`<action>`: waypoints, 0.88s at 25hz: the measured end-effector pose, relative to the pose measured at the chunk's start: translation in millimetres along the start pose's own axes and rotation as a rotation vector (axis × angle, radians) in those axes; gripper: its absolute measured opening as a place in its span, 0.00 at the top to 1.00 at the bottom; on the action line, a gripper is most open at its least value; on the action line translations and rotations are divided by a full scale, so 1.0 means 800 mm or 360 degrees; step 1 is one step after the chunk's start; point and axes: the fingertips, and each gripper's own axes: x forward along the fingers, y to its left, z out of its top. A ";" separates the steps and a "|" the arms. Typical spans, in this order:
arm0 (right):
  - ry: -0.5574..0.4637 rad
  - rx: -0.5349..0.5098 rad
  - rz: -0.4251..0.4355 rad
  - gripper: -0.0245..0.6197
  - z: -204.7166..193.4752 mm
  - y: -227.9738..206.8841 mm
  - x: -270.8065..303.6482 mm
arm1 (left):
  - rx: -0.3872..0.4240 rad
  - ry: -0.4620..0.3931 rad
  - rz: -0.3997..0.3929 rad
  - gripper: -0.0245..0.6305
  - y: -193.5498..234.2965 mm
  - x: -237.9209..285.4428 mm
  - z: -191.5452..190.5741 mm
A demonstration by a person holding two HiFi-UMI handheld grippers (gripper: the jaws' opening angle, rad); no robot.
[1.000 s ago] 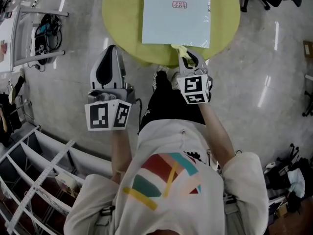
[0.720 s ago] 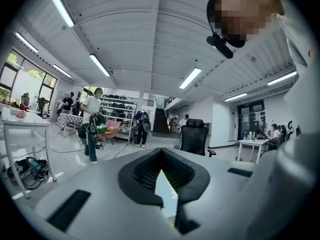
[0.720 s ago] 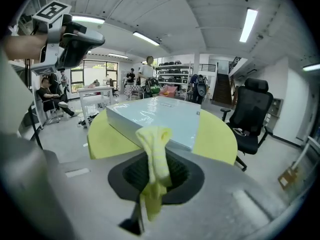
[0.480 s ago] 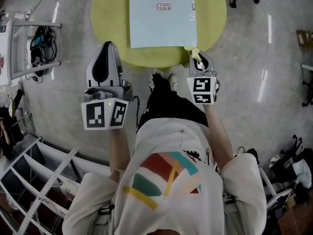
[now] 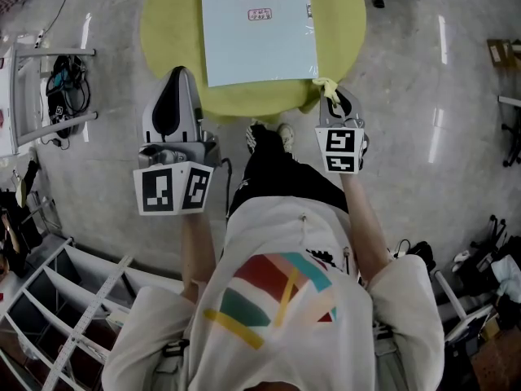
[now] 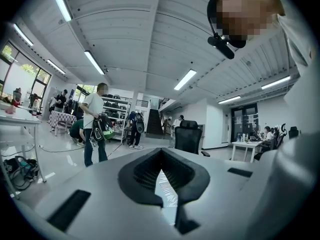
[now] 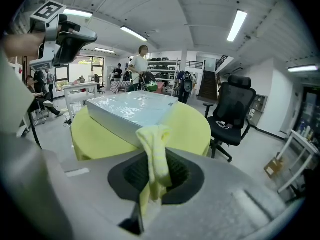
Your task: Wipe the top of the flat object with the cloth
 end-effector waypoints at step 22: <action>-0.0852 0.0043 -0.0175 0.92 0.368 -0.033 -0.167 | 0.0193 -0.0424 -0.0152 0.94 -0.106 0.003 0.188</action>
